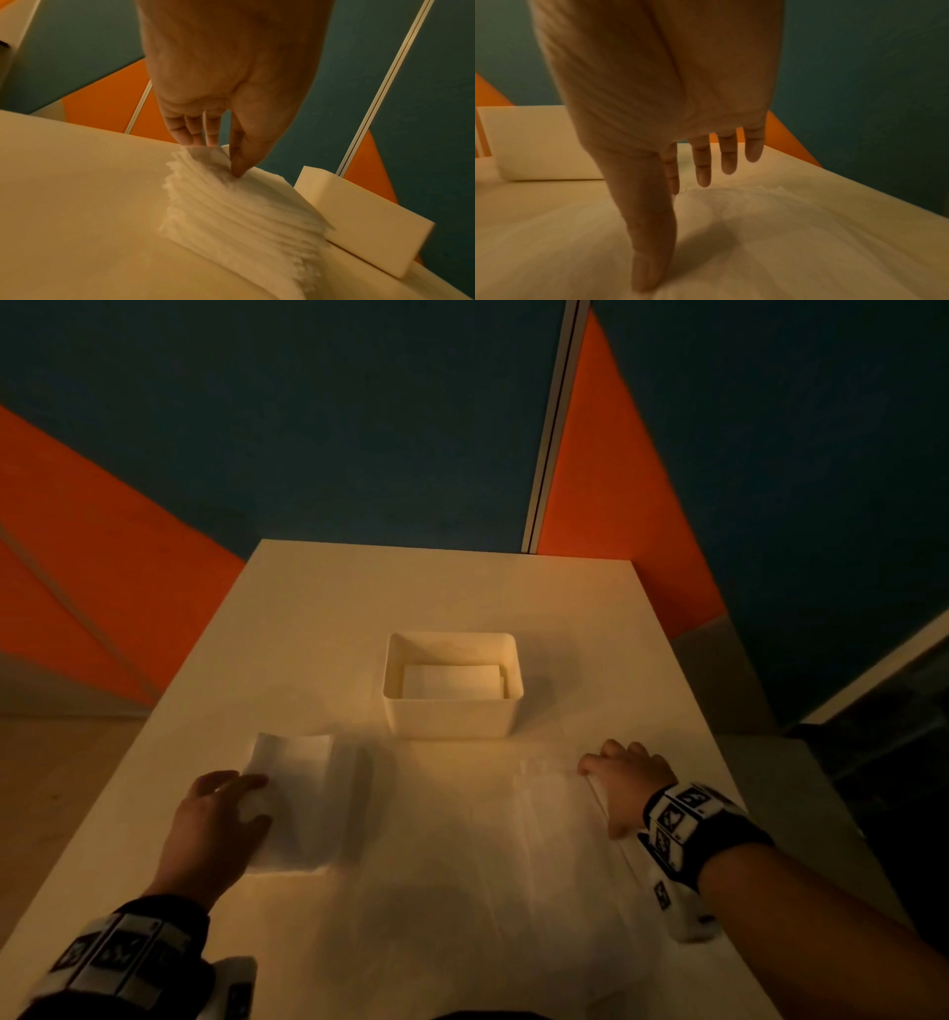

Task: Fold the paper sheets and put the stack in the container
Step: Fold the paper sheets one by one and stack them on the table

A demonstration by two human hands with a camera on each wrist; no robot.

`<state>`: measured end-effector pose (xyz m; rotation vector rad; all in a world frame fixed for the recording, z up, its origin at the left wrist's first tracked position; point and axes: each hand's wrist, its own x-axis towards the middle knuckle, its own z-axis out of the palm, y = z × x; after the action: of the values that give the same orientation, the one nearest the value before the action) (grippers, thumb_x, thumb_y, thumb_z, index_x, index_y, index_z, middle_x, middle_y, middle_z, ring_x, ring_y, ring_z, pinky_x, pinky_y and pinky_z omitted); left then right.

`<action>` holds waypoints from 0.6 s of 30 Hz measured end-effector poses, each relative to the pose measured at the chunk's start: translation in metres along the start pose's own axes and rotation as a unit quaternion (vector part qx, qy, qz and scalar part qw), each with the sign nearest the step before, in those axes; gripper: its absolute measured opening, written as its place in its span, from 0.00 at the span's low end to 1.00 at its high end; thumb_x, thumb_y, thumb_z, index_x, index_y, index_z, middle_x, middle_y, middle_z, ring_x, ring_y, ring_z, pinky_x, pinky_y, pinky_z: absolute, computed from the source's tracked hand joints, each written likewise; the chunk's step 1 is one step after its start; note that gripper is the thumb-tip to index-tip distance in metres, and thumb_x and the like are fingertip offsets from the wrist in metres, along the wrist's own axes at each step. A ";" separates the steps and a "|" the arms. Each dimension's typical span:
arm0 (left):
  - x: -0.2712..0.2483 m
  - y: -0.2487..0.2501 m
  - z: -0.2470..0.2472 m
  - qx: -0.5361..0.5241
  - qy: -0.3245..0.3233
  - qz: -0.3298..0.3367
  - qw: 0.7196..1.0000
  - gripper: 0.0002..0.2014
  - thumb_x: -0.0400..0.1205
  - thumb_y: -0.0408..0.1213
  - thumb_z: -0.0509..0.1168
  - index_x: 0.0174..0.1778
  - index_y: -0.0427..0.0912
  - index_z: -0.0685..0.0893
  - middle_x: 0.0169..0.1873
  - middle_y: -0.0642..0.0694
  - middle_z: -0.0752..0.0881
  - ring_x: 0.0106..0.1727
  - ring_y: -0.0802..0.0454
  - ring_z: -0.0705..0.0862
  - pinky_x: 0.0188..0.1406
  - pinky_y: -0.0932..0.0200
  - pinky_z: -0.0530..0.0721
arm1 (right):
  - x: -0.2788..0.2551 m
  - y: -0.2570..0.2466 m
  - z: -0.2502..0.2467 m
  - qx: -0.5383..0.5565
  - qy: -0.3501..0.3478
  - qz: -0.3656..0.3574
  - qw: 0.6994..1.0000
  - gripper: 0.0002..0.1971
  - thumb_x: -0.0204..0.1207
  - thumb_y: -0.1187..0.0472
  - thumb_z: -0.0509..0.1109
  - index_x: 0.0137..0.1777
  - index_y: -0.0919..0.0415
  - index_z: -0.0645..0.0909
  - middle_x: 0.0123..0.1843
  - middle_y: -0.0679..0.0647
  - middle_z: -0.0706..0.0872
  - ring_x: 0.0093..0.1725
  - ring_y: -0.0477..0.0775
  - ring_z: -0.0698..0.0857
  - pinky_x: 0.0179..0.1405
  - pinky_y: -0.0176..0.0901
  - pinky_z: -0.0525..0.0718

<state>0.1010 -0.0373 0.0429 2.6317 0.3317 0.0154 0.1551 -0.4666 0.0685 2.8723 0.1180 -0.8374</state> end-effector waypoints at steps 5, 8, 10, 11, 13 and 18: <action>0.000 -0.001 0.000 0.006 -0.009 0.000 1.000 0.21 0.68 0.26 0.76 0.59 0.36 0.87 0.59 0.30 0.80 0.60 0.31 0.79 0.63 0.41 0.77 | 0.001 0.000 -0.003 -0.013 0.003 0.003 1.000 0.38 0.59 0.54 0.84 0.67 0.43 0.68 0.69 0.49 0.69 0.70 0.59 0.68 0.68 0.56 0.71; 0.000 0.000 -0.001 0.007 -0.013 -0.008 1.000 0.21 0.69 0.27 0.76 0.59 0.37 0.87 0.60 0.31 0.79 0.58 0.30 0.80 0.62 0.40 0.78 | 0.002 0.000 -0.004 -0.011 -0.001 0.000 1.000 0.38 0.57 0.55 0.85 0.65 0.43 0.69 0.68 0.49 0.69 0.69 0.59 0.68 0.67 0.56 0.72; 0.000 0.000 -0.001 0.011 -0.009 -0.006 1.000 0.21 0.67 0.26 0.76 0.57 0.37 0.87 0.59 0.30 0.80 0.55 0.28 0.81 0.60 0.38 0.79 | 0.003 0.000 -0.005 -0.015 -0.012 -0.008 1.000 0.37 0.56 0.55 0.85 0.64 0.43 0.69 0.68 0.49 0.70 0.68 0.59 0.68 0.66 0.56 0.72; 0.000 0.000 0.000 0.016 -0.009 -0.004 1.000 0.21 0.66 0.25 0.77 0.56 0.37 0.88 0.58 0.30 0.80 0.54 0.27 0.81 0.59 0.38 0.80 | 0.003 0.000 -0.005 -0.018 -0.017 -0.011 1.000 0.37 0.56 0.55 0.85 0.63 0.43 0.69 0.67 0.49 0.70 0.68 0.59 0.69 0.66 0.56 0.72; 0.000 0.001 0.000 0.023 -0.010 0.001 1.000 0.21 0.65 0.25 0.77 0.55 0.37 0.88 0.57 0.29 0.81 0.53 0.27 0.81 0.59 0.37 0.80 | 0.003 0.000 -0.005 -0.024 -0.022 -0.014 0.999 0.36 0.56 0.55 0.85 0.62 0.44 0.69 0.67 0.50 0.70 0.68 0.59 0.69 0.66 0.56 0.72; -0.002 0.003 -0.001 0.032 -0.012 -0.012 0.999 0.21 0.68 0.28 0.76 0.58 0.40 0.87 0.61 0.32 0.80 0.55 0.28 0.80 0.57 0.38 0.81 | 0.003 0.002 -0.005 -0.042 -0.014 -0.024 0.999 0.31 0.56 0.53 0.84 0.52 0.44 0.67 0.64 0.49 0.70 0.66 0.59 0.69 0.64 0.56 0.72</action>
<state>0.1000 -0.0397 0.0448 2.6882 0.3598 -0.0344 0.1608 -0.4674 0.0709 2.7885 0.2158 -0.8597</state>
